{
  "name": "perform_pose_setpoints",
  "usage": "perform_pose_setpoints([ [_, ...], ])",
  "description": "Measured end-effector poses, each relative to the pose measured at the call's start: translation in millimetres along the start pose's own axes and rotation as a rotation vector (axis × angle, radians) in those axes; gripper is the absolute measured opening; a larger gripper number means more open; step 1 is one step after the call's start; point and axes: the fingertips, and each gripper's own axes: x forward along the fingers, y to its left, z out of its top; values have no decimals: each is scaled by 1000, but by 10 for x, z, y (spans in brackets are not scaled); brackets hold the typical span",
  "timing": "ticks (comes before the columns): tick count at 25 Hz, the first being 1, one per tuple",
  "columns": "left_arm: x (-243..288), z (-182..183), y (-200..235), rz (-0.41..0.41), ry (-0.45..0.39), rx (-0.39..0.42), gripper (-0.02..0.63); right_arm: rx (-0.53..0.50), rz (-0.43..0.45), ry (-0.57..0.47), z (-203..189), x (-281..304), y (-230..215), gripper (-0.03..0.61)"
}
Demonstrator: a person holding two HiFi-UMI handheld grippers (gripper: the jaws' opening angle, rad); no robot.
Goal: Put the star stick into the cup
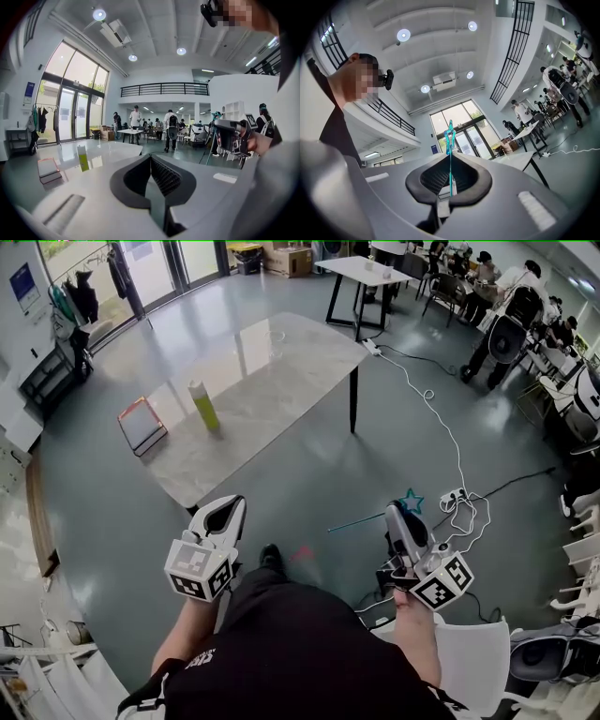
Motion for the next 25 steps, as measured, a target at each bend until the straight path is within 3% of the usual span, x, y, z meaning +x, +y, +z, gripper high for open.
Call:
perform_pose_setpoints([
  [12,697,136,132,-33,-7,-4,3,4,-39,11,95,267,-487,20],
  [25,1860,481,887,-49,-8,-32,3,-5,-23,52,273,1583,-1304,20],
])
